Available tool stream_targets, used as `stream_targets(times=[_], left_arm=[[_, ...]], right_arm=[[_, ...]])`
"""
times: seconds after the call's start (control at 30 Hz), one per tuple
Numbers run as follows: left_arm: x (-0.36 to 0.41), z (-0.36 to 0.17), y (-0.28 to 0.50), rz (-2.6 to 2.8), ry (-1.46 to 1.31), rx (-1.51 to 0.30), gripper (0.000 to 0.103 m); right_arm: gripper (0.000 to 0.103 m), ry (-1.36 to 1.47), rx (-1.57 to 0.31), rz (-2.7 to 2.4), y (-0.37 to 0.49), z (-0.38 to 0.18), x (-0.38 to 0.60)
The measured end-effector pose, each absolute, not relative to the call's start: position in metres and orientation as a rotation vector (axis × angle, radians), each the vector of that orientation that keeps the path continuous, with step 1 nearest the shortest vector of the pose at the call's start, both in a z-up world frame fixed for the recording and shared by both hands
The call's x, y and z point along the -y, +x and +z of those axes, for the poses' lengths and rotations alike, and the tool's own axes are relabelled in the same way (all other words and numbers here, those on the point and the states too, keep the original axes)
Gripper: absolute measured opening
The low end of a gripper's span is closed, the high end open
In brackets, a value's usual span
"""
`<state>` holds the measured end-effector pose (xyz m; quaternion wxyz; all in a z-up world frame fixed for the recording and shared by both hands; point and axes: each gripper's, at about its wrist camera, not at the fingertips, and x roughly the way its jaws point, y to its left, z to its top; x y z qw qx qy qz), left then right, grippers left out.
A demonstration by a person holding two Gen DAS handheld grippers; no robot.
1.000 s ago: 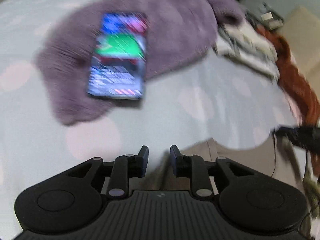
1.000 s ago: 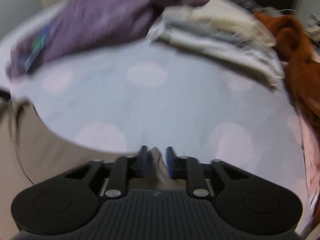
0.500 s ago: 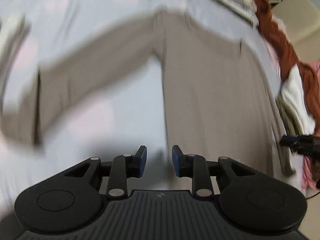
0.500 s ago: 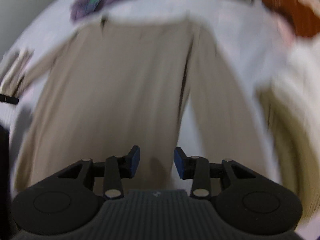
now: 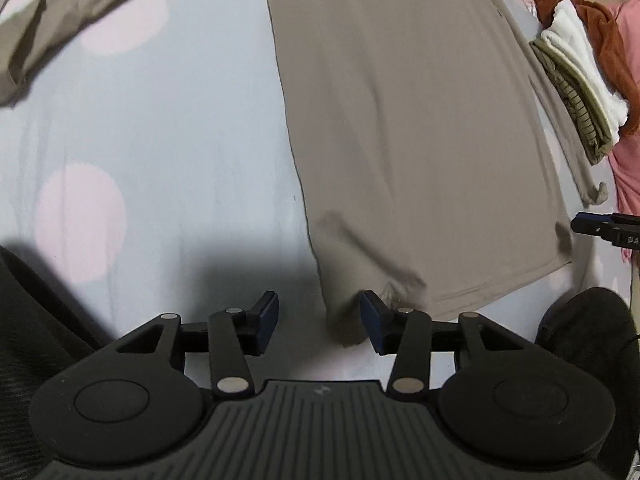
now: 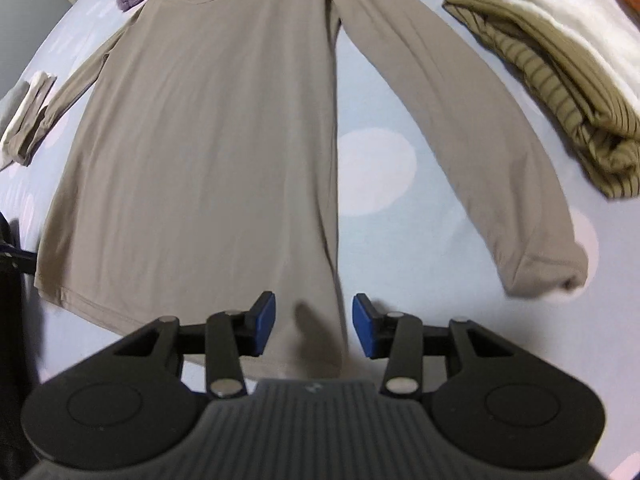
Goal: Fold clothes
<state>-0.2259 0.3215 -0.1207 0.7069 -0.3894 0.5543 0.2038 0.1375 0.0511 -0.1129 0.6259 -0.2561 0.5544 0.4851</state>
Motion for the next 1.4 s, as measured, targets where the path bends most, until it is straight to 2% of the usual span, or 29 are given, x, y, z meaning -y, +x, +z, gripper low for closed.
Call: stream_targets(times=[0.17, 0.23, 0.27, 0.3, 0.33, 0.37, 0.4, 0.6, 0.83, 0.93, 0.97, 1.0, 1.07, 1.23, 1.3, 1.4], left_arm=[[-0.312, -0.124, -0.215, 0.452, -0.821, -1.234, 0.039], [-0.311, -0.126, -0.210, 0.456, -0.806, -1.255, 0.005], [-0.311, -0.123, -0.210, 0.436, -0.805, -1.265, 0.000], [-0.312, -0.119, -0.212, 0.404, -0.807, -1.273, 0.000], [-0.314, -0.114, -0.215, 0.396, -0.794, -1.280, 0.000], [-0.317, -0.108, -0.220, 0.401, -0.772, -1.286, 0.000], [-0.320, -0.102, -0.225, 0.406, -0.750, -1.292, 0.000], [-0.330, -0.090, -0.246, 0.377, -0.733, -1.349, 0.000], [-0.314, -0.117, -0.212, 0.350, -0.600, -1.495, 0.001], [-0.316, -0.122, -0.207, 0.348, -0.600, -1.528, 0.002], [-0.320, -0.122, -0.208, 0.355, -0.626, -1.529, 0.009], [-0.324, -0.121, -0.212, 0.360, -0.658, -1.529, 0.022], [-0.333, -0.109, -0.227, 0.369, -0.708, -1.487, 0.029], [-0.376, -0.054, -0.286, 0.490, -0.778, -1.186, 0.032], [-0.399, -0.036, -0.316, 0.611, -0.759, -1.046, 0.045], [-0.424, -0.028, -0.354, 0.735, -0.760, -0.893, 0.048]], right_arm=[[0.047, -0.567, -1.335, 1.080, 0.142, -0.128, -0.049], [0.048, -0.560, -1.360, 1.074, 0.143, -0.135, -0.048], [0.048, -0.556, -1.361, 1.072, 0.143, -0.136, -0.048], [0.049, -0.554, -1.361, 1.071, 0.143, -0.136, -0.048], [0.040, -0.563, -1.357, 1.074, 0.144, -0.134, -0.049], [0.027, -0.573, -1.352, 1.078, 0.144, -0.132, -0.049], [0.001, -0.582, -1.347, 1.082, 0.144, -0.130, -0.049], [0.002, -0.591, -1.335, 1.151, 0.148, -0.110, -0.044], [0.002, -0.750, -1.338, 1.120, 0.134, -0.121, -0.052], [0.003, -0.849, -1.324, 1.111, 0.123, -0.129, -0.060], [0.005, -0.861, -1.316, 1.105, 0.122, -0.126, -0.062], [0.009, -0.873, -1.307, 1.098, 0.120, -0.123, -0.064], [0.019, -0.891, -1.267, 1.081, 0.116, -0.113, -0.070], [0.027, -0.774, -1.032, 1.141, 0.082, -0.053, -0.103], [0.029, -0.746, -0.995, 1.215, 0.061, -0.040, -0.125], [0.030, -0.711, -0.953, 1.323, 0.021, -0.029, -0.157]])
